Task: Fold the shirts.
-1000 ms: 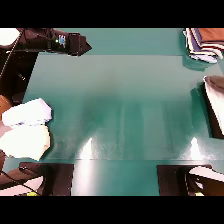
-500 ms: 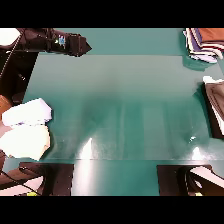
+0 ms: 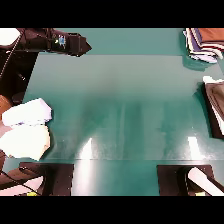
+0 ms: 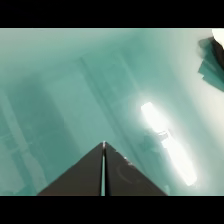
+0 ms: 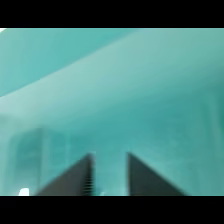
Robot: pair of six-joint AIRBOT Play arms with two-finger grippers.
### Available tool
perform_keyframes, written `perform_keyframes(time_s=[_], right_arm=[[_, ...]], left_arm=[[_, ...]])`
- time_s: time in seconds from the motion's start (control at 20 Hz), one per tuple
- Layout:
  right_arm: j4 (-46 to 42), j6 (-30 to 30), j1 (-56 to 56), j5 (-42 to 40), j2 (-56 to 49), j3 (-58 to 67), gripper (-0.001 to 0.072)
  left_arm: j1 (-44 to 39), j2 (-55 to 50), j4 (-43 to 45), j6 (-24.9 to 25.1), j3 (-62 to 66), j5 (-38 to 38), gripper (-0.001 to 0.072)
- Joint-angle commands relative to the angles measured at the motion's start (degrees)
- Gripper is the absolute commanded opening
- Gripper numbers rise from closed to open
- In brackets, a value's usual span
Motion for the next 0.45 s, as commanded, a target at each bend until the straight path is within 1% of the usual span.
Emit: perform_keyframes(time_s=[0.0,0.15,0.4], right_arm=[[1.1,0.0,13.3,-4.9,0.2,0.6,0.0016],[1.1,-0.1,19.1,-6.1,0.2,0.5,0.0014],[1.2,-0.1,21.2,-6.1,0.2,0.5,0.0014]], left_arm=[[0.0,0.0,0.0,0.0,0.0,1.3,0.0024],[0.0,0.0,0.0,0.0,0.0,1.6,0.0023],[0.0,0.0,0.0,0.0,0.0,1.6,0.0023]])
